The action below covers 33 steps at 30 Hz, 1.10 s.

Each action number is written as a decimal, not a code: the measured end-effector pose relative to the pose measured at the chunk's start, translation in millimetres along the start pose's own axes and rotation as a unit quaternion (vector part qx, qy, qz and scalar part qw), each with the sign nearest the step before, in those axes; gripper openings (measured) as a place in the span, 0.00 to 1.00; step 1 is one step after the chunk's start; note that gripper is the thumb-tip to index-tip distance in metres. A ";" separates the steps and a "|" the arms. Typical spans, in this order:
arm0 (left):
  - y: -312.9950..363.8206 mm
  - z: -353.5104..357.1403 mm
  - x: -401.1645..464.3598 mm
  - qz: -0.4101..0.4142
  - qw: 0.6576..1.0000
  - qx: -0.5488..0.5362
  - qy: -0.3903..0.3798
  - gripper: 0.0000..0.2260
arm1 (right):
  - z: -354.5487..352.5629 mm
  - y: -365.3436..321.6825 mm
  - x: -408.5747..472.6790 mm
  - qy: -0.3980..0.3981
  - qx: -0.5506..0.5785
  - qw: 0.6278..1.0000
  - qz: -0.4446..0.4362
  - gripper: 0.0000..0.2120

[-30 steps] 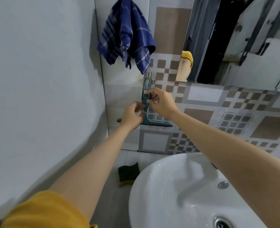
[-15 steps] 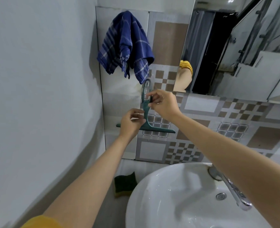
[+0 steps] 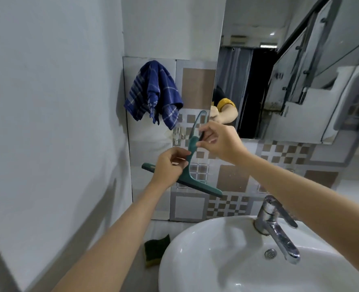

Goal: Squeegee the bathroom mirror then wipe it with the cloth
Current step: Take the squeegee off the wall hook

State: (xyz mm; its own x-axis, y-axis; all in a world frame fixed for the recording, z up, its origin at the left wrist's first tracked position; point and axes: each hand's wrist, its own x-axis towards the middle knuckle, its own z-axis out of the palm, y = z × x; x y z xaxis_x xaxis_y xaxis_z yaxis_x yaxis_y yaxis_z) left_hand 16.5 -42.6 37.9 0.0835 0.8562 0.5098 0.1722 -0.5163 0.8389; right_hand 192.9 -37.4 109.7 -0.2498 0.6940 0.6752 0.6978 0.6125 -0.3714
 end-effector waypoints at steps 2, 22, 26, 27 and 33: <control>11.9 2.3 1.0 0.014 0.999 0.023 -0.030 0.14 | -23.1 -1.4 -7.0 0.012 -0.123 0.988 -0.095 0.16; 180.3 67.0 73.3 0.306 0.925 0.225 0.007 0.11 | -252.1 4.5 7.0 0.025 -0.359 0.903 -0.235 0.13; 187.8 56.5 107.6 0.367 0.881 0.281 0.102 0.16 | -298.5 -4.7 43.2 0.094 -0.380 0.904 -0.172 0.15; 188.1 52.1 118.6 0.365 0.872 0.306 0.113 0.17 | -309.7 -9.8 54.6 0.114 -0.377 0.905 -0.162 0.15; 195.3 35.8 168.6 0.244 0.882 0.391 0.098 0.29 | -357.2 -43.9 135.9 0.190 -0.369 0.893 -0.177 0.13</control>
State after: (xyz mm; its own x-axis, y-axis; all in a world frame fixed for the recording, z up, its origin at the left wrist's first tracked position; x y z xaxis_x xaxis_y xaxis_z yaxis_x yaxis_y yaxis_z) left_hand 99.4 1.6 280.9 0.1783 0.4761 0.8611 0.7935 -0.5871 0.1602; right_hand 368.2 -105.1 445.4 -0.3951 0.2423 0.8861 0.9070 0.2557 0.3345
